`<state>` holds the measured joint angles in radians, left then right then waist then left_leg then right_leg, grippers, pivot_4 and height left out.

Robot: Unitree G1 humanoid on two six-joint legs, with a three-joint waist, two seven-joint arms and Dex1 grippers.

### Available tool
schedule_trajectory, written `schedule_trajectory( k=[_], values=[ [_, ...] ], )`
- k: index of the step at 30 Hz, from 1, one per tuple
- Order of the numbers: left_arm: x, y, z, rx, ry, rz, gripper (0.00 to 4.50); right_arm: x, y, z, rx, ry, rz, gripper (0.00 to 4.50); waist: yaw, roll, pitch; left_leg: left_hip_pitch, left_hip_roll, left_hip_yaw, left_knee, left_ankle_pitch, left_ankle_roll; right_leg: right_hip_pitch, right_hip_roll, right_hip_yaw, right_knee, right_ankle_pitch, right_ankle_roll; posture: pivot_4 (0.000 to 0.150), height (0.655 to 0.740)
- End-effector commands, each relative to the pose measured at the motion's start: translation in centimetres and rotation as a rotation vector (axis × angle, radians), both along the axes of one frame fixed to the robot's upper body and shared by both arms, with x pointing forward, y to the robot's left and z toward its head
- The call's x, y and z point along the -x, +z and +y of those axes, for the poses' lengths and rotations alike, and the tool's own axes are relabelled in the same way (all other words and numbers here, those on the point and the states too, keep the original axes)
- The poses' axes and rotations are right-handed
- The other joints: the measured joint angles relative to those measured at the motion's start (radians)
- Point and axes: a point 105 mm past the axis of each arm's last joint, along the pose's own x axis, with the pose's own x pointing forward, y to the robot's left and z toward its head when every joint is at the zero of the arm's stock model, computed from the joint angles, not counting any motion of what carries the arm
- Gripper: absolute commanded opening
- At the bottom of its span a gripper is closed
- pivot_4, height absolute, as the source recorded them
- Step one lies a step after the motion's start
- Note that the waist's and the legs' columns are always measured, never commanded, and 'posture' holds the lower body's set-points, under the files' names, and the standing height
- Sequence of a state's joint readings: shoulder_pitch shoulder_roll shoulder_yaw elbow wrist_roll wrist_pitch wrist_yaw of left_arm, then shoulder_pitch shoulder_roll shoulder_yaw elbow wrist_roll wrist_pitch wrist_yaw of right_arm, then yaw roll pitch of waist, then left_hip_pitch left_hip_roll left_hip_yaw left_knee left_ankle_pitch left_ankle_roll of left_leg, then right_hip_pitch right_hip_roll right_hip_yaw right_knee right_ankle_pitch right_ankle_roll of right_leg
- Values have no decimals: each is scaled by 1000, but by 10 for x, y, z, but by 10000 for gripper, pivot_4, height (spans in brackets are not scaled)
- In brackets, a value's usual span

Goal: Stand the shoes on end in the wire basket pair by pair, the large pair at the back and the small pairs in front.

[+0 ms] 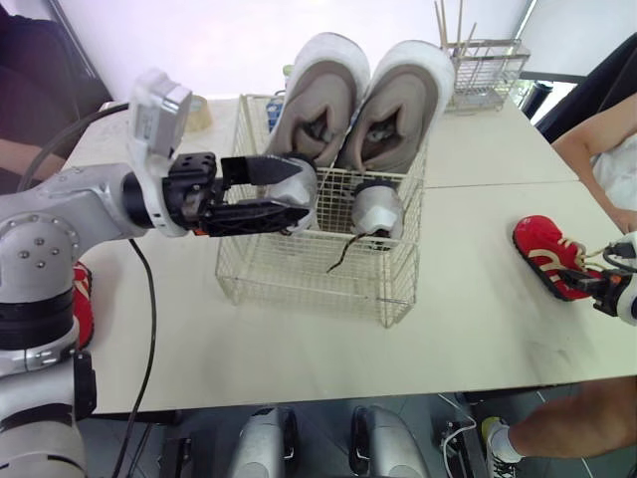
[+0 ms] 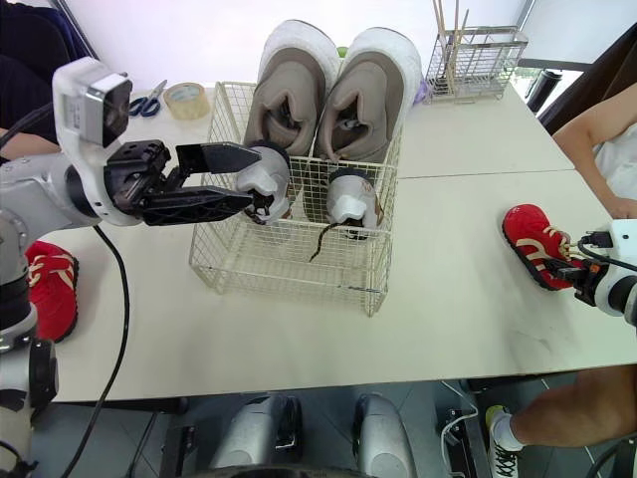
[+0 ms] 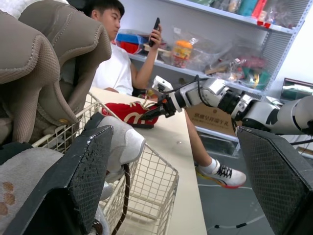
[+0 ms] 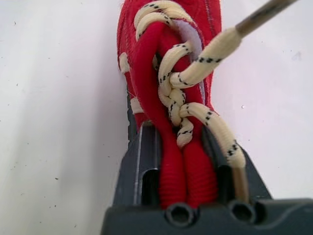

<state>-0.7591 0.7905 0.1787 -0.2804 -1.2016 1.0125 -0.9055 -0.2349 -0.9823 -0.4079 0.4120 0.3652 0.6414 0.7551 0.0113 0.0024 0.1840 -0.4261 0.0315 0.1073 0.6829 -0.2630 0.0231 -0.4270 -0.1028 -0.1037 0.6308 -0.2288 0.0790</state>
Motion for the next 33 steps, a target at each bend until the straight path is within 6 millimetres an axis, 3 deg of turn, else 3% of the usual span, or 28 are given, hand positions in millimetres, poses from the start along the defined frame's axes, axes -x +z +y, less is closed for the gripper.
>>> schedule_trajectory(
  k=[1, 5, 8, 13, 16, 18, 19, 25, 30, 33],
  values=[
    [3, 10, 0, 13, -2, -60, 41958, -6, 38, 2, 102, 58, -116, 3420, -1, 0, 0, 0, 0, 0, 0, 0, 0, 0, 0, 0, 0, 0, 0, 1500, 7400],
    [-1, 15, 2, 38, -8, -62, 41958, -10, 78, 5, 218, 104, -225, 3420, 0, 0, 0, 0, 0, 0, 0, 0, 0, 0, 0, 0, 0, 0, 0, 1500, 7400],
    [-6, 24, 3, 83, -12, -57, 41958, -13, 124, 18, 338, 175, -355, 3420, 0, 1, 0, 0, 0, 0, 0, 0, 0, 0, 0, 0, 0, 0, 0, 1500, 7400],
    [-13, 31, 2, 125, -32, -45, 41958, -15, 183, 36, 538, 222, -542, 3420, -1, 1, 0, 0, 0, 0, 0, 0, 0, 0, 0, 0, 0, 0, 0, 1500, 7400],
    [-17, 32, 3, 132, -34, -40, 41958, -12, 228, 60, 544, 278, -739, 3420, -1, 1, 0, 0, 0, 0, 0, 0, -1, 0, 0, 0, 0, 0, 0, 1500, 7400],
    [-19, 32, 3, 128, -34, -35, 41958, -6, 254, 86, 524, 358, -866, 3420, -2, 1, 0, 0, 0, 1, 0, 0, -1, 0, 0, 0, 0, 0, 0, 1500, 7400],
    [-19, 32, 4, 121, -43, -33, 41958, -1, 261, 108, 529, 456, -910, 3420, -2, 1, 0, 0, 0, 1, 0, 0, -1, 0, 0, 0, 0, 0, 0, 1500, 7400],
    [-22, 35, 12, 86, -73, -13, 41958, 22, 263, 197, 511, 895, -972, 3420, -2, 0, 0, 0, 1, 0, 0, 1, -1, -1, 1, 0, 0, 0, 0, 1500, 7400],
    [-23, 37, 21, 59, -92, -4, 41958, 35, 259, 232, 500, 1107, -949, 3420, 3, 0, 0, -1, 0, 0, 1, 0, 0, -1, 0, 0, 0, 0, 0, 1500, 7400],
    [-18, 42, 25, 40, -140, 22, 41958, 37, 247, 251, 601, 1264, -896, 3420, -2, -1, 1, -1, 0, 1, 1, 0, 1, -1, 0, 0, 0, 0, 0, 1500, 7400]
  ],
)
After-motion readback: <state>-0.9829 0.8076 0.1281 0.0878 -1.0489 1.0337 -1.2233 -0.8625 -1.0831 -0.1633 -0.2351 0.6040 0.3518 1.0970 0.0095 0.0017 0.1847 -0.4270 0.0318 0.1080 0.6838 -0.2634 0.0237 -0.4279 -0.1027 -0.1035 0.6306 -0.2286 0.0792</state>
